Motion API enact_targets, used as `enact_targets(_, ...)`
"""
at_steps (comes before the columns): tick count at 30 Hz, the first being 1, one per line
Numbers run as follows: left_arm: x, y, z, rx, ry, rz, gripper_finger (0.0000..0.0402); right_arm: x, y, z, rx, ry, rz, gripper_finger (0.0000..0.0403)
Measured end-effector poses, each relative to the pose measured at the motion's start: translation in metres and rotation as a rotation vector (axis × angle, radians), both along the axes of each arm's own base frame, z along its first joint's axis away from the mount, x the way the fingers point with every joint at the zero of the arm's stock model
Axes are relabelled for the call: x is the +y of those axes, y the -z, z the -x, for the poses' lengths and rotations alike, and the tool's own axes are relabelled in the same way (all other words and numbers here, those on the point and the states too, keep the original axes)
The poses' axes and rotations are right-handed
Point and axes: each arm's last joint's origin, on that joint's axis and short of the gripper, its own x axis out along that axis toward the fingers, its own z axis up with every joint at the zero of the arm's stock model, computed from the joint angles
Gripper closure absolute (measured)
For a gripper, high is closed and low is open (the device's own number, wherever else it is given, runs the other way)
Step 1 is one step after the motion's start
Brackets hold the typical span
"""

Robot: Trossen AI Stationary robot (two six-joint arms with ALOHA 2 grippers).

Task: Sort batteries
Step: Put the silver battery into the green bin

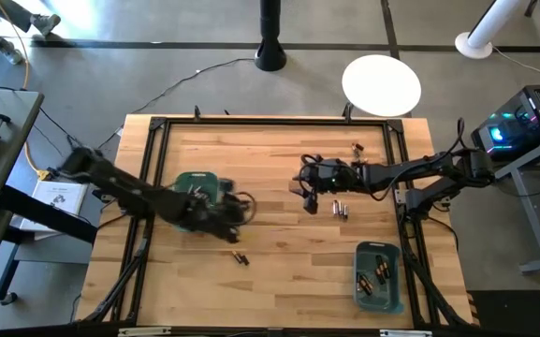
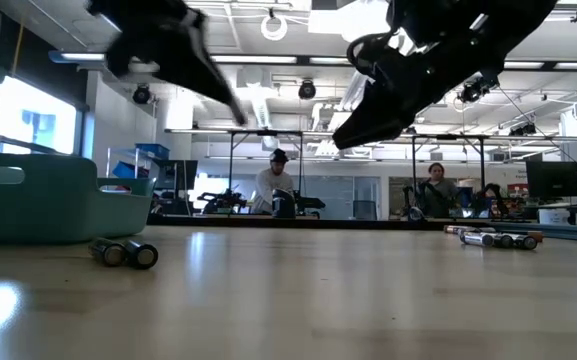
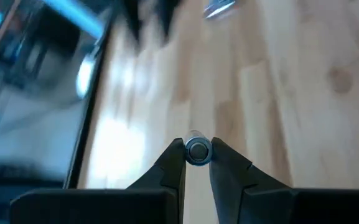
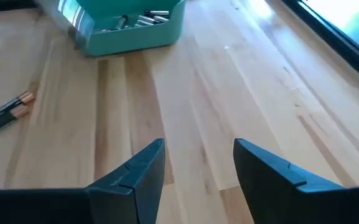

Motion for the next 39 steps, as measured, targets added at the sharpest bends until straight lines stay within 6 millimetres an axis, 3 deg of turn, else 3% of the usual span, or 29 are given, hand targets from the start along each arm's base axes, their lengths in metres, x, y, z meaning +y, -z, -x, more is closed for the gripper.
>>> enact_targets(3,0.005,-0.018,0.036,-0.014,-0.148,0.132,0.0362,0.000,0.000,0.000,0.000,-0.008,0.001,0.0218)
enact_targets(6,0.018,-0.025,0.070,0.024,-0.360,0.395,0.0362,0.000,0.000,0.000,0.000,-0.009,0.003,0.0218)
enact_targets(11,0.030,-0.007,0.098,0.206,-0.551,0.569,0.0362,0.000,-0.001,0.000,-0.008,-0.010,0.004,0.0218)
enact_targets(19,0.044,0.036,0.100,0.371,-0.579,0.605,0.0362,0.000,-0.001,0.000,-0.007,-0.012,0.002,0.0217)
enact_targets(25,0.056,0.046,0.091,0.346,-0.561,0.649,0.0360,0.001,-0.001,-0.001,-0.009,-0.013,-0.007,0.0217)
enact_targets(34,0.068,0.059,0.083,0.445,-0.532,0.597,0.0354,0.001,-0.001,-0.001,-0.009,-0.014,-0.008,0.0217)
enact_targets(39,0.072,0.066,0.074,0.443,-0.534,0.611,0.0324,0.001,-0.001,0.000,-0.009,-0.013,-0.012,0.0217)
